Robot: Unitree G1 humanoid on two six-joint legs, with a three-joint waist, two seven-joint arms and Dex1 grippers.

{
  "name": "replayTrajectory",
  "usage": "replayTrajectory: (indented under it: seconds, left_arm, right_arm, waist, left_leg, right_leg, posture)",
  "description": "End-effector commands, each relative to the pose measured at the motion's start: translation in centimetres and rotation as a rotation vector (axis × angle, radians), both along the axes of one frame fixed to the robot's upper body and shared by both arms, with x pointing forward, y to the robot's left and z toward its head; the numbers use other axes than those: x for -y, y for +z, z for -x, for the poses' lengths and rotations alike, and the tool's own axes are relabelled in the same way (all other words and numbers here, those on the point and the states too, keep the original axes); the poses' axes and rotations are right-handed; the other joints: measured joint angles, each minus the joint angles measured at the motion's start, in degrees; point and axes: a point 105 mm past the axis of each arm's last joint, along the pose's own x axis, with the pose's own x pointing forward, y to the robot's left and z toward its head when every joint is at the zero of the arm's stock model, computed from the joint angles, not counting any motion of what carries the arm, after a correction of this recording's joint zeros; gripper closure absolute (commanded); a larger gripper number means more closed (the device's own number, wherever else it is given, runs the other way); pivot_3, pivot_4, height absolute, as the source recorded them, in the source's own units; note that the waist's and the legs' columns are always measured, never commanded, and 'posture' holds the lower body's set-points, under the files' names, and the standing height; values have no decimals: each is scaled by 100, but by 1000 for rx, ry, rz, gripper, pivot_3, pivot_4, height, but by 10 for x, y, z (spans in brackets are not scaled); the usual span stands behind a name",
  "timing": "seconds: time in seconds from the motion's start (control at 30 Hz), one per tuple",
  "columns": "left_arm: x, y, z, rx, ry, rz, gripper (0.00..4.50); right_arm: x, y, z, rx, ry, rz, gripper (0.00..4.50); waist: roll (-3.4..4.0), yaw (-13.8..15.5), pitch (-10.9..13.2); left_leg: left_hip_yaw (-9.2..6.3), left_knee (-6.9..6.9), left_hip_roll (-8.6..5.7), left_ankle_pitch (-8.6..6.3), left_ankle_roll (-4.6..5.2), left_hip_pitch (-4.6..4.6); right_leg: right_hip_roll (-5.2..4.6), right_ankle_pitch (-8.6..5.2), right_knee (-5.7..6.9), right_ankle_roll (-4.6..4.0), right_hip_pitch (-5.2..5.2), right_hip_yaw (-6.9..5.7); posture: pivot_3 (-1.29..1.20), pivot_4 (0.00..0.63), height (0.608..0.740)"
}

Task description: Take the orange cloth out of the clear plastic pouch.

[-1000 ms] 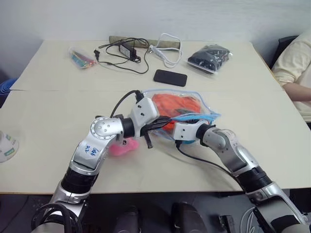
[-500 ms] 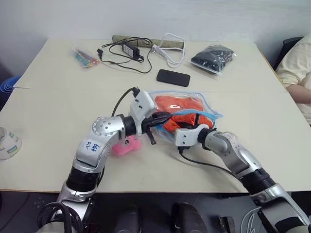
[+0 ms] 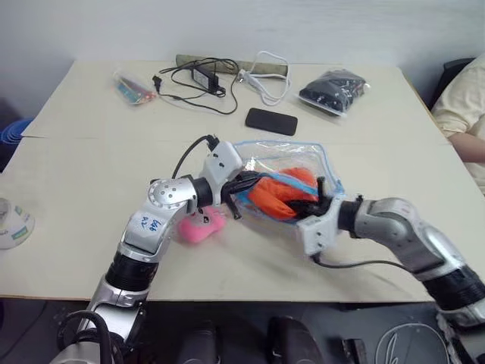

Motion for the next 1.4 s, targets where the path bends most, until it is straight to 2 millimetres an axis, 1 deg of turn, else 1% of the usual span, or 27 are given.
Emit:
replayTrajectory:
  seconds: [0.03,0.1,0.17,0.27,0.43,0.53,0.6,0.63,0.7,0.77,0.83,0.87,0.9,0.97,1.1,1.13,1.17,1.2,1.23,1.3,1.33,1.37,1.4]
  left_arm:
    - [-12,5,-8,43,63,-10,4500]
    - [-19,7,-11,47,82,-16,4500]
    - [-26,8,-13,53,97,-27,4500]
    - [-34,10,-11,68,98,-54,4500]
    - [-37,6,1,96,28,-142,4500]
    - [-35,0,10,87,-35,-188,4500]
    - [-28,-3,23,79,-114,-200,4500]
    - [-23,-3,32,69,-166,-191,4500]
    - [-14,-6,49,44,-256,-185,4500]
    - [-13,-11,50,31,-243,-210,4500]
    - [-15,-13,46,13,-201,-214,4500]
    - [-15,-13,45,4,-192,-210,4500]
    - [-16,-13,46,-5,-191,-203,4272]
    - [-17,-15,49,-25,-200,-195,3866]
    - [-22,-14,52,-42,-196,-191,2579]
    - [-24,-13,53,-46,-193,-189,2342]
    - [-25,-12,54,-49,-192,-187,1966]
    - [-28,-7,54,-61,-179,-155,1730]
    - [-31,-3,55,-70,-170,-132,1426]
    - [-40,20,55,-118,-136,28,951]
    - [-45,33,58,-140,-141,106,607]
    - [-59,46,62,-160,-141,171,405]
    - [-70,54,67,-179,-147,203,405]
  right_arm:
    - [21,-4,40,-114,121,130,4472]
    - [48,-12,52,-201,75,221,4472]
    - [71,-14,58,-265,1,258,4472]
    - [104,-13,58,-287,-114,304,4472]
    - [170,-6,40,-235,-370,349,4472]
    - [194,-4,30,-202,-483,327,4472]
    - [206,-2,16,-133,-552,295,4472]
    - [205,-1,9,-100,-575,241,4472]
    - [188,2,-13,-66,-628,-5,4472]
    - [175,8,-34,-85,-728,-265,4472]
    - [166,13,-47,-138,-803,-435,3806]
    - [164,14,-50,-152,-824,-470,3562]
    - [163,13,-50,-169,-836,-479,3192]
    - [162,9,-49,-188,-850,-469,2573]
    - [160,4,-46,-217,-855,-448,1156]
    - [160,3,-45,-240,-856,-453,908]
    - [160,2,-44,-256,-856,-457,482]
    - [161,1,-38,-298,-854,-465,222]
    - [162,2,-34,-327,-850,-471,0]
    - [168,9,-21,-427,-846,-519,0]
    - [172,14,-15,-472,-847,-546,0]
    - [180,23,-6,-532,-857,-587,0]
    - [188,30,1,-567,-870,-619,0]
  waist:
    - [-1,12,1]
    - [0,42,1]
    - [0,66,2]
    - [0,49,1]
    - [0,56,1]
    - [1,54,2]
    - [6,53,4]
    - [6,50,4]
    - [5,25,4]
    - [4,-8,4]
    - [45,-9,13]
    - [64,-1,18]
    - [88,7,18]
    - [93,57,17]
    - [93,77,17]
    - [93,76,17]
    - [93,75,17]
    - [93,73,17]
    - [93,72,17]
    - [93,86,17]
    - [92,81,17]
    - [93,79,17]
    - [93,77,17]
  left_leg:
    - [1,0,2,0,1,1]
    - [-1,0,3,-1,2,-1]
    - [0,0,2,-1,2,0]
    - [1,0,9,-1,2,7]
    - [2,1,7,0,1,9]
    - [3,0,8,0,1,7]
    - [3,0,8,1,1,5]
    - [4,1,8,1,1,6]
    - [1,-1,13,3,-4,5]
    - [-3,-2,17,7,-11,6]
    - [-8,-1,18,10,-17,1]
    - [-9,0,15,11,-16,0]
    - [-9,0,12,13,-13,-1]
    - [-8,-1,7,14,-10,-3]
    - [-9,0,6,13,-7,-6]
    - [-9,0,6,13,-7,-5]
    - [-10,0,7,13,-7,-5]
    - [-10,0,7,13,-7,-5]
    - [-9,0,7,13,-7,-5]
    - [-10,-1,9,13,-7,-4]
    - [-16,0,8,13,-7,-8]
    - [-19,1,10,13,-7,-9]
    - [-20,0,8,14,-6,-9]
  right_leg:
    - [1,1,-12,1,2,-2]
    - [-1,1,-31,2,4,-11]
    - [-4,3,-31,1,5,-14]
    - [-3,8,-33,-7,10,-19]
    - [-3,8,-35,-8,12,-19]
    - [-3,8,-38,-9,11,-20]
    - [-3,8,-37,-9,10,-19]
    - [-3,8,-36,-9,9,-18]
    - [3,8,-39,-9,10,-20]
    - [8,9,-39,-11,12,-23]
    - [12,11,-33,-16,9,-24]
    - [10,11,-28,-16,7,-23]
    - [7,11,-26,-16,6,-23]
    - [3,11,-24,-16,3,-24]
    - [1,11,-29,-14,6,-26]
    - [2,11,-29,-14,6,-26]
    - [2,11,-29,-14,6,-27]
    - [2,11,-28,-14,6,-27]
    - [2,11,-28,-14,6,-26]
    - [4,11,-28,-14,6,-26]
    - [2,11,-26,-14,7,-29]
    - [3,12,-24,-14,9,-33]
    - [0,12,-24,-14,10,-33]
  posture:
    - [0,150,740]
    - [0,150,740]
    - [0,150,740]
    - [0,150,740]
    - [0,150,740]
    - [0,150,740]
    - [0,150,740]
    - [0,150,740]
    - [0,150,740]
    - [0,150,740]
    - [0,150,740]
    - [0,150,740]
    - [0,150,740]
    - [0,150,740]
    - [0,150,740]
    - [0,150,740]
    - [0,150,740]
    - [0,150,740]
    - [0,150,740]
    - [0,150,740]
    - [0,150,740]
    - [0,150,740]
    - [0,150,740]
